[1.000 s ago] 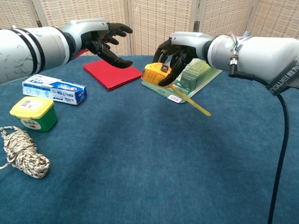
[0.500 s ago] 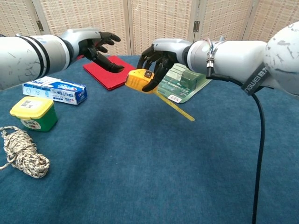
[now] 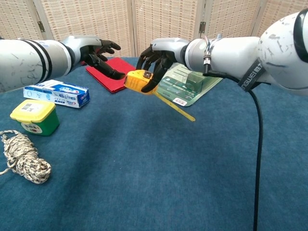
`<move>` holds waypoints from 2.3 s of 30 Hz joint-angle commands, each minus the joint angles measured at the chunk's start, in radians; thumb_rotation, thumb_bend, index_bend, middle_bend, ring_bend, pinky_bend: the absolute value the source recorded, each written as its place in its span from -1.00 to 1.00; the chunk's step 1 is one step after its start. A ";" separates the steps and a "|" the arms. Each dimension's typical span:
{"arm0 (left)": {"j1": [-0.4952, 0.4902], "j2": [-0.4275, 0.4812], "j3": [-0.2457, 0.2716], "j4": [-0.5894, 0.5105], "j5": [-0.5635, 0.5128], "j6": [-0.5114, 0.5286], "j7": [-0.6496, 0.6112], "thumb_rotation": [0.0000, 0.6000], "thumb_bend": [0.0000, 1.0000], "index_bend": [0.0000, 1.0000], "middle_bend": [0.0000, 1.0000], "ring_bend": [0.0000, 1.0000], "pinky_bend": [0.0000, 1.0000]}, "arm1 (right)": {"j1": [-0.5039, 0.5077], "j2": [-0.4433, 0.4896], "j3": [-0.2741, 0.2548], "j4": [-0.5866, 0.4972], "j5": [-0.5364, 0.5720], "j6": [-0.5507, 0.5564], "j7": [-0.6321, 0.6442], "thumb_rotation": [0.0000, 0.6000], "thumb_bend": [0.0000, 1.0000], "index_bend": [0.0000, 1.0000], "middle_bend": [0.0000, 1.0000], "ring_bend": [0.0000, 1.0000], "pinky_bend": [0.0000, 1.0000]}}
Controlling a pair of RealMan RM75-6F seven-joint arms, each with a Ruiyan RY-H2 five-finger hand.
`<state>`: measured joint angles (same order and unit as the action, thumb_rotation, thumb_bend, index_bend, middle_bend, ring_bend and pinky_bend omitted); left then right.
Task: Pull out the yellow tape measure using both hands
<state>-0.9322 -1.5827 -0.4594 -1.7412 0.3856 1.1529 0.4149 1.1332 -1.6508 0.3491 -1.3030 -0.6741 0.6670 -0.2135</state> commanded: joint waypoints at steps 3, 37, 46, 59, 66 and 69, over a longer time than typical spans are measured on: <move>0.000 0.001 0.005 -0.004 -0.006 0.001 -0.004 1.00 -0.24 -1.00 -1.00 -1.00 -0.91 | 0.014 -0.004 -0.014 0.027 -0.027 -0.011 -0.001 1.00 -0.58 0.28 0.12 -0.09 -0.60; -0.022 -0.045 0.011 0.049 -0.052 0.018 0.012 1.00 -0.24 -1.00 -1.00 -1.00 -0.91 | 0.030 -0.032 -0.020 0.084 -0.115 -0.045 0.101 1.00 -0.58 0.28 0.12 -0.10 -0.60; -0.022 -0.050 0.004 0.063 -0.068 0.030 0.020 1.00 -0.18 -1.00 -1.00 -1.00 -0.91 | 0.028 -0.026 -0.027 0.083 -0.111 -0.043 0.104 1.00 -0.58 0.28 0.12 -0.10 -0.60; -0.013 -0.034 0.002 0.056 -0.084 0.028 0.032 1.00 -0.01 -1.00 -1.00 -1.00 -0.91 | 0.021 -0.017 -0.035 0.080 -0.110 -0.040 0.110 1.00 -0.58 0.28 0.12 -0.10 -0.60; -0.002 -0.016 -0.004 0.045 -0.092 0.023 0.026 1.00 0.01 -1.00 -1.00 -1.00 -0.91 | 0.018 -0.011 -0.038 0.080 -0.111 -0.041 0.113 1.00 -0.58 0.28 0.12 -0.09 -0.60; 0.001 -0.011 -0.010 0.039 -0.098 0.016 0.017 1.00 0.03 -0.84 -1.00 -1.00 -0.91 | 0.018 -0.010 -0.038 0.079 -0.110 -0.040 0.112 1.00 -0.58 0.28 0.12 -0.09 -0.60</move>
<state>-0.9318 -1.5944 -0.4686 -1.7010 0.2889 1.1693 0.4323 1.1515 -1.6609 0.3106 -1.2246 -0.7839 0.6269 -0.1015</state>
